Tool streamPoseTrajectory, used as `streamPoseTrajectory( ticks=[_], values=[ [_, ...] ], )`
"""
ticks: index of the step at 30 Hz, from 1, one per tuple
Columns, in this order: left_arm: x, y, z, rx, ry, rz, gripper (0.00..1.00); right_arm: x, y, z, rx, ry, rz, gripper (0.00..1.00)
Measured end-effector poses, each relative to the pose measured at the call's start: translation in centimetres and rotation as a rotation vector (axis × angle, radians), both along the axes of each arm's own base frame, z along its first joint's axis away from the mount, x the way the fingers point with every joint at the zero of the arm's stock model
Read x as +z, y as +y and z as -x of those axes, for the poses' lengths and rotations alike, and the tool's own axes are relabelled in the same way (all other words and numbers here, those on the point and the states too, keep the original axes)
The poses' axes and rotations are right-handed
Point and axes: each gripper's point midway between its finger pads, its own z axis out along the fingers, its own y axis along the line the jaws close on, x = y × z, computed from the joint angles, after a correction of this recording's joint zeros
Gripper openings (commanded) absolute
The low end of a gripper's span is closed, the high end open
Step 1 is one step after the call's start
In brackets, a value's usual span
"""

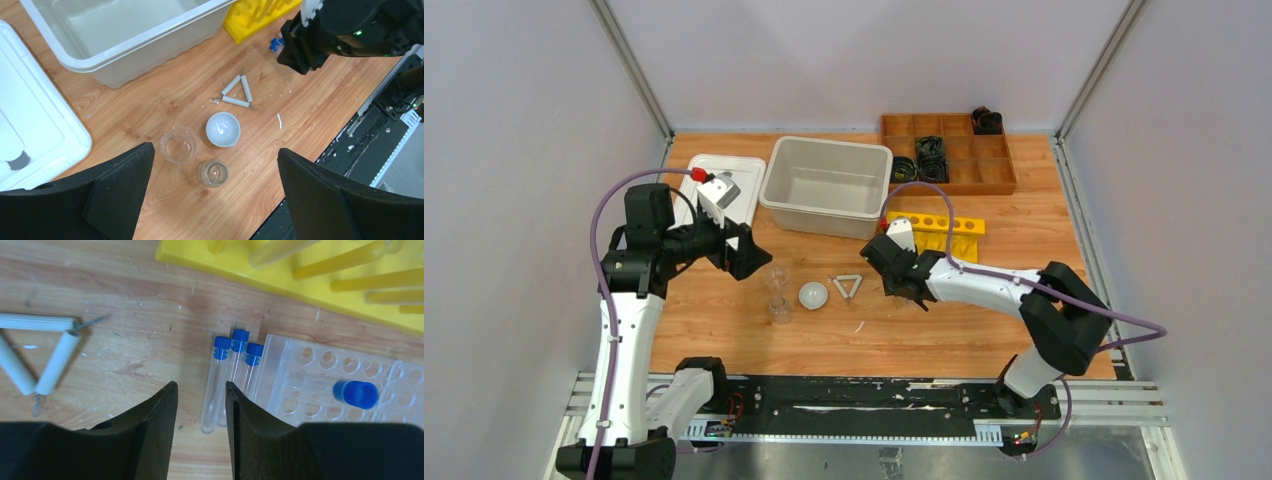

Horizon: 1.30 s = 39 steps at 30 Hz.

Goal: Organize the chemistry lab equipment

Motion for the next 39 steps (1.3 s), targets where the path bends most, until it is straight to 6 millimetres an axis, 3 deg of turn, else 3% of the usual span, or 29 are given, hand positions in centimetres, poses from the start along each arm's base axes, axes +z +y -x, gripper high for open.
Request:
streamPoseTrajectory(
  ticks=[4, 19, 25, 33, 39],
  values=[
    [0.0, 0.0, 0.0, 0.0, 0.0, 0.0, 1.0, -1.9, -0.4, 0.5, -0.003, 0.052, 0.047, 0.42],
    [0.0, 0.0, 0.0, 0.002, 0.0, -0.002, 1.0, -3.6, 0.7, 0.2, -0.007, 0.103, -0.006, 0.37],
    [0.0, 0.1, 0.0, 0.003, 0.0, -0.002, 1.0, -3.7, 2.1, -0.3, 0.013, 0.117, -0.055, 0.29],
    [0.2, 0.0, 0.1, 0.003, -0.009, -0.002, 1.0, -3.7, 3.4, -1.5, 0.015, 0.164, -0.142, 0.0],
    [0.5, -0.1, 0.2, 0.001, -0.015, 0.006, 1.0, -3.2, 4.0, -1.0, 0.039, 0.198, -0.177, 0.0]
  ],
)
